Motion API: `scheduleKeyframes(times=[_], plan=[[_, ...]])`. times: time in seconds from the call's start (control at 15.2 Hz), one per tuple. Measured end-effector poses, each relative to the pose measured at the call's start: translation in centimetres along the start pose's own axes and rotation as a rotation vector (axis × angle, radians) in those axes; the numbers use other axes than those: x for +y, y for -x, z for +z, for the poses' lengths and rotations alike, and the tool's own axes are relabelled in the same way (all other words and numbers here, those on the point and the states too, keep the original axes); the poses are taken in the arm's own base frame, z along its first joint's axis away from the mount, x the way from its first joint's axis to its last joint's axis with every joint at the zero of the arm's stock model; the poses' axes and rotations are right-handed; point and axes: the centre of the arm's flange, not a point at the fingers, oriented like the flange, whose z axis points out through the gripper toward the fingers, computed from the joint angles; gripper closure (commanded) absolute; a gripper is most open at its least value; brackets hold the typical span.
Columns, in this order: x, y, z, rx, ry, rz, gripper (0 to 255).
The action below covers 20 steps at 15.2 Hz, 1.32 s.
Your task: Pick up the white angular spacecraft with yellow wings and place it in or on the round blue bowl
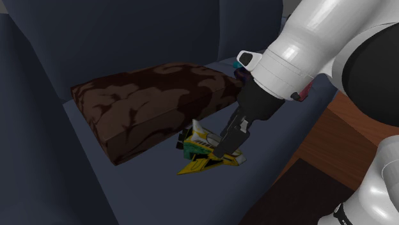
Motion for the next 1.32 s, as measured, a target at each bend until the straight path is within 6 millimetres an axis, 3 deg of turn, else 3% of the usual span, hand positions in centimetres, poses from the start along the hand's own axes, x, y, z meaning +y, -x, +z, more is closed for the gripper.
scheduleKeyframes(times=[0.26,1.32], plan=[[-0.1,-0.5,-0.9,-0.001,0.0,0.0,255],[-1.1,-4.0,-8.6,-0.001,0.0,0.0,255]])
